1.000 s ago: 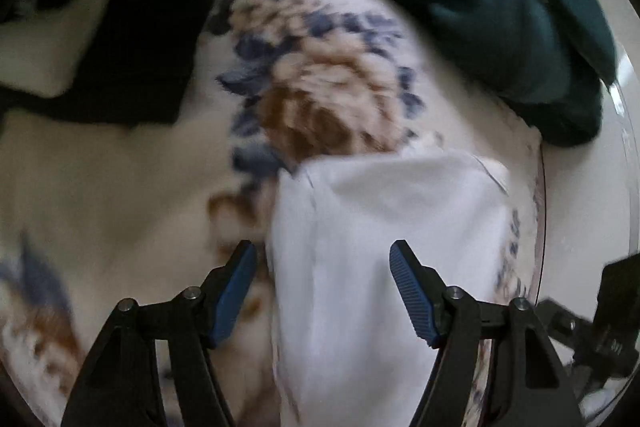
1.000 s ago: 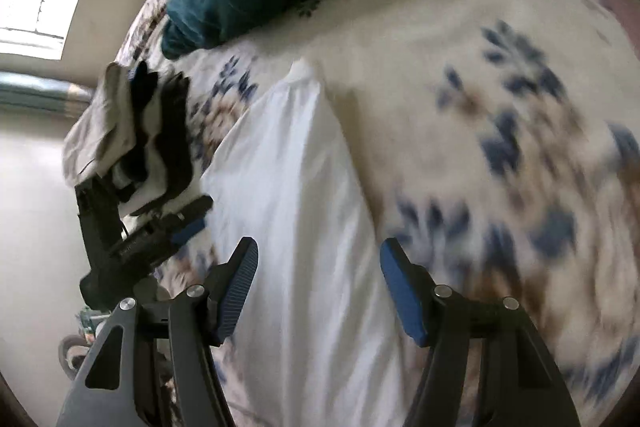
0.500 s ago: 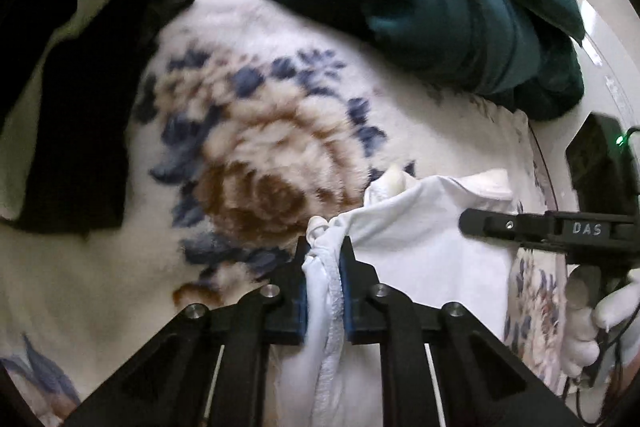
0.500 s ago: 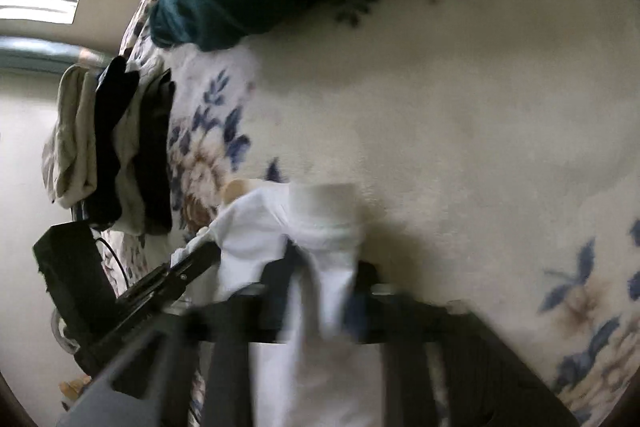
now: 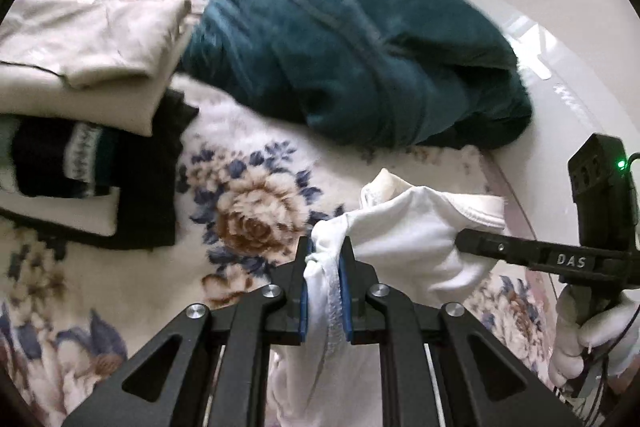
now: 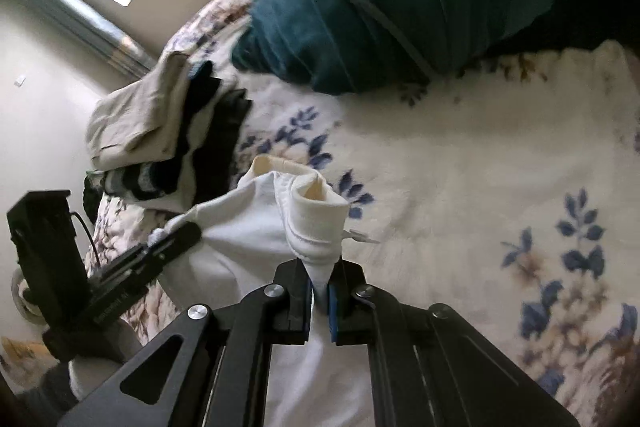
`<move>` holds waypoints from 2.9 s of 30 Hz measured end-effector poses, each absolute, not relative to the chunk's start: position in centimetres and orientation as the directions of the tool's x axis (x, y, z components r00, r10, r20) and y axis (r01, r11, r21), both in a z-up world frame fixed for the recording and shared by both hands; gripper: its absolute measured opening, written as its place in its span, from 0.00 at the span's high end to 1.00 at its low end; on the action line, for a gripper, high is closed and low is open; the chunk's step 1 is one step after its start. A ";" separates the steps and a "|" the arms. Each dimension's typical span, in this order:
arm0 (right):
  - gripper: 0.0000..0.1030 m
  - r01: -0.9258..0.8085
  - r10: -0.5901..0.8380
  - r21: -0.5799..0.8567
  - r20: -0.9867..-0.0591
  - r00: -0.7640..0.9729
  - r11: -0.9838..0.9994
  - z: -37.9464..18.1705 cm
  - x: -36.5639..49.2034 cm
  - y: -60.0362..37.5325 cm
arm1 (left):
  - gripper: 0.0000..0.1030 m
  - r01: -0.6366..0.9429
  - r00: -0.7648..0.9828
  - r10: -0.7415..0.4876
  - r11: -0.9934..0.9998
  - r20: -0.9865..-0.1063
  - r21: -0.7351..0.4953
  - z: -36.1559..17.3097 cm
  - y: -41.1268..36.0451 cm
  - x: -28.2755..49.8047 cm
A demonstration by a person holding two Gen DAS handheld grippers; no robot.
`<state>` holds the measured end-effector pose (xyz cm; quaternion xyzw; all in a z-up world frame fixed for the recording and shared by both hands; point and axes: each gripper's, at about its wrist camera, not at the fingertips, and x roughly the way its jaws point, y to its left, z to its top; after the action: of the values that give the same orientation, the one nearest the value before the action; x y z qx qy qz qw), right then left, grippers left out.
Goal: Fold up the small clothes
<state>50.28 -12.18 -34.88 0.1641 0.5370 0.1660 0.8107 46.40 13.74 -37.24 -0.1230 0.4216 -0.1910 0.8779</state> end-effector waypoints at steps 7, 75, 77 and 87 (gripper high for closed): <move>0.94 -0.150 0.468 0.447 -0.790 0.396 0.882 -32.4 40.8 -11.9 | 0.90 0.262 0.593 -0.463 0.885 -0.659 -0.385 -34.7 14.5 37.3; 0.48 0.278 0.473 0.478 -0.876 0.089 0.833 -39.2 27.2 -14.9 | 0.33 -0.003 0.289 -0.449 0.883 -0.845 -0.470 -39.9 15.0 29.4; 0.45 0.302 0.462 0.462 -0.884 0.076 0.834 -37.3 23.7 -15.0 | 0.30 -0.007 0.265 -0.451 0.883 -0.853 -0.469 -38.8 15.9 26.4; 0.45 0.483 0.429 0.342 -0.900 -0.079 0.806 -40.1 6.6 -15.7 | 0.30 -0.113 -0.059 -0.456 0.887 -0.888 -0.448 -46.0 17.3 13.3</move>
<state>6.61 -15.67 -40.08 0.3106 0.7340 -0.0221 0.6035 13.29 17.31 -46.01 -0.1988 0.7159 -0.1304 0.6564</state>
